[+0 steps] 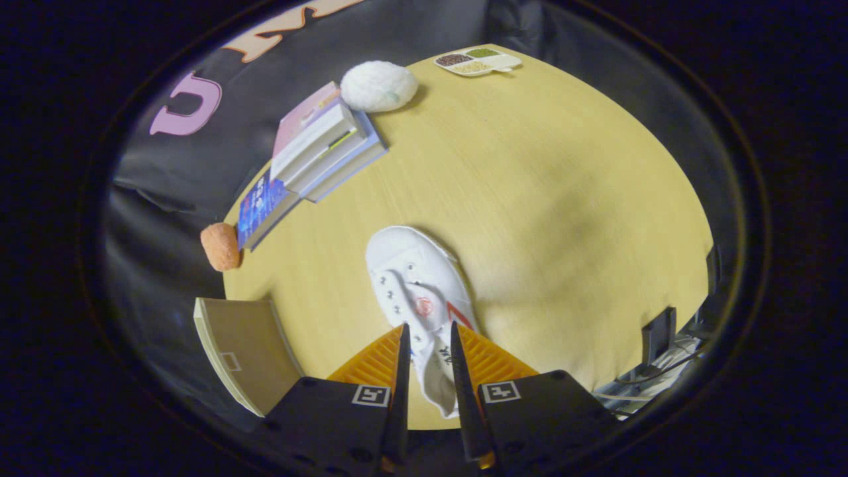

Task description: Open the storage box then place both shoes into the box .Put the left shoe in first, then the right shoe, with the right side of both shoes facing outward in a uniform manner.

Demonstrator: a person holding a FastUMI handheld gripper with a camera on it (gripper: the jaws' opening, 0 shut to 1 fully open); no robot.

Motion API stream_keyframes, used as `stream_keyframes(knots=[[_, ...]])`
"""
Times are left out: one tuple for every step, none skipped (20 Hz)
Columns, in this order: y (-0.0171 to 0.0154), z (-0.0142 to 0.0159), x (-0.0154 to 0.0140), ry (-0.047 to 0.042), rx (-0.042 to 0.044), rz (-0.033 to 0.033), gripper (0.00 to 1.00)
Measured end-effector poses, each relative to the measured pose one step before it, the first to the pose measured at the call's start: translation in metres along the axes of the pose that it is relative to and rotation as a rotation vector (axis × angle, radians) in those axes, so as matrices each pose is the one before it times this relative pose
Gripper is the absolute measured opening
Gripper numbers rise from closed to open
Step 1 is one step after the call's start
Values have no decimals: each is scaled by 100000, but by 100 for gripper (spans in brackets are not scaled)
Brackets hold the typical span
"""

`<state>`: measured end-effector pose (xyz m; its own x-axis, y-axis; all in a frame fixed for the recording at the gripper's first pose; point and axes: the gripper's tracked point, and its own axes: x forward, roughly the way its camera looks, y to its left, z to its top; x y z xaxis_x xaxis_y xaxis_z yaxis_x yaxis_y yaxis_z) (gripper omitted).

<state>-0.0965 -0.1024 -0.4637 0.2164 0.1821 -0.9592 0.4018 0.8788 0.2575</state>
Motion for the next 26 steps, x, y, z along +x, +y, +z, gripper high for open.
stream_keyframes(knots=[[-726,8,458,1271,-596,-1117,36],[-465,-24,418,989,-471,-408,36],[-112,-322,480,1141,-631,-184,36],[-147,-114,541,1155,-863,24,36],[40,-50,566,952,-842,-223,36],[-295,76,474,950,-941,-745,36],[22,-35,524,621,-751,-401,36],[53,-27,372,925,-975,-50,36],[-76,-143,399,1063,-1246,-439,36],[85,-26,312,833,-884,-29,36],[-29,94,225,432,-506,178,36],[-25,52,123,662,-20,741,36],[11,-58,209,814,193,1312,36],[50,43,3,420,405,1803,36],[-32,-2,154,27,687,1814,36],[57,-68,50,-297,216,2320,36],[-13,-60,66,-1153,461,2351,36],[-187,-281,837,-1673,1698,1320,32],[0,410,-866,-1610,1480,1389,27],[34,97,271,-1870,424,420,23],[-33,343,-641,-3248,938,57,23],[338,-251,-893,-132,78,936,13],[195,-890,692,243,1114,1303,4],[235,-211,-263,-659,3424,1880,3],[295,-132,-350,-165,4661,2995,3],[348,-241,-229,438,4890,3215,3]])
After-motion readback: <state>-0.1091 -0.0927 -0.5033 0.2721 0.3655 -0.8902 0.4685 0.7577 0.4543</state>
